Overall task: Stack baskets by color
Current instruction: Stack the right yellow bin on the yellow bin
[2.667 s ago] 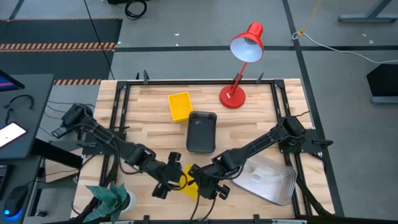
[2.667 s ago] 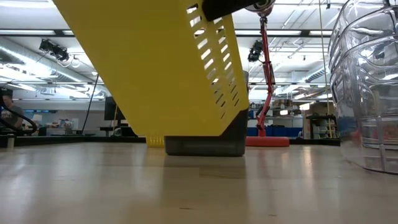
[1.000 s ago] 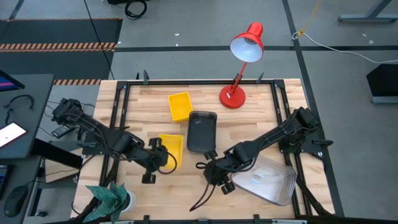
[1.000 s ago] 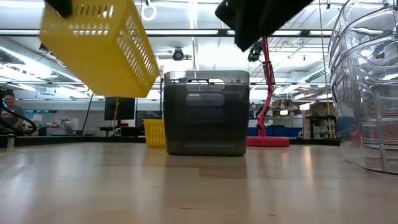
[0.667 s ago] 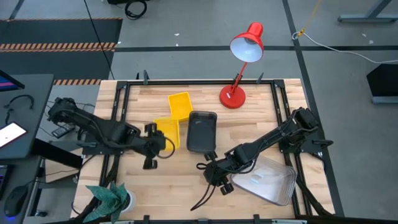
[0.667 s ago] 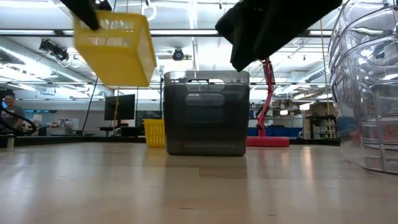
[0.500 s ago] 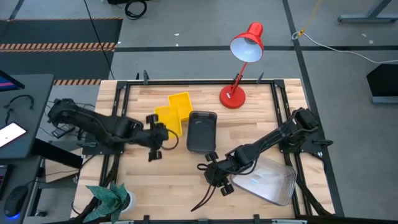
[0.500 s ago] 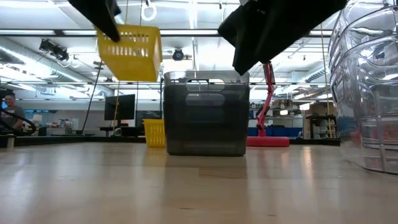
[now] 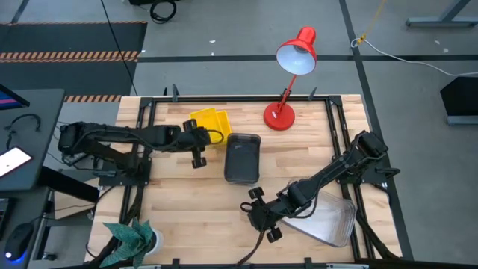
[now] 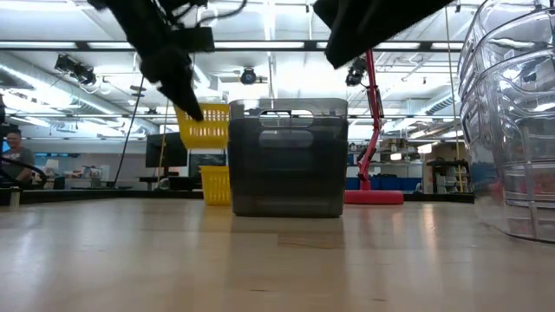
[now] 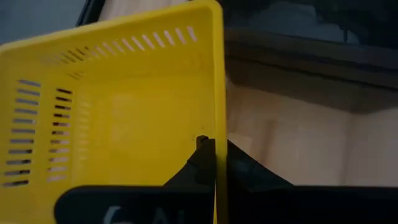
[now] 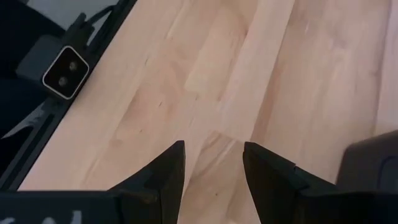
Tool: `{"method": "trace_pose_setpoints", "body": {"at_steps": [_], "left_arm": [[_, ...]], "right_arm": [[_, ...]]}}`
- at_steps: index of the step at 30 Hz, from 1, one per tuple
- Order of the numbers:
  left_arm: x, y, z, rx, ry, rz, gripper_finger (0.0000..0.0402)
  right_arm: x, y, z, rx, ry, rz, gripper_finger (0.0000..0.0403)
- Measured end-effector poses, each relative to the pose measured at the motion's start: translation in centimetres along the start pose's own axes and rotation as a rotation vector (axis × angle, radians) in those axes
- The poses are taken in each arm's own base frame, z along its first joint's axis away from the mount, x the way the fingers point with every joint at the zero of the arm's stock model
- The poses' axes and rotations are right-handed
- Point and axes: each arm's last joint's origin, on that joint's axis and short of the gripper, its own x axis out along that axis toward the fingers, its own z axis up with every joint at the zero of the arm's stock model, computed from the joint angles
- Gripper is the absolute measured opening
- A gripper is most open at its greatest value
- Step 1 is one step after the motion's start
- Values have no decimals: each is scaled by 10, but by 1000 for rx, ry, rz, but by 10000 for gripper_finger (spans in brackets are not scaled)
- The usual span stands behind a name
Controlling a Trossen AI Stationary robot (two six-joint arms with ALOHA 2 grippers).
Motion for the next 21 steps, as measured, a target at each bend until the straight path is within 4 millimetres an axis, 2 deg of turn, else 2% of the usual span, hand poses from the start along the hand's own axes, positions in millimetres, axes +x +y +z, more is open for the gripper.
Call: {"method": "trace_pose_setpoints", "body": {"at_steps": [7, 13, 21], "left_arm": [[12, 19, 1, -6, -58, -34, 9], [17, 23, 5, 0, -150, -32, 9], [35, 23, -14, -38, -188, 40, 9]], "right_arm": [[-1, 3, -1, -7, 3, -33, 167], [-1, 3, -2, -2, 11, -57, 167], [0, 2, -2, -2, 11, -59, 167]]}}
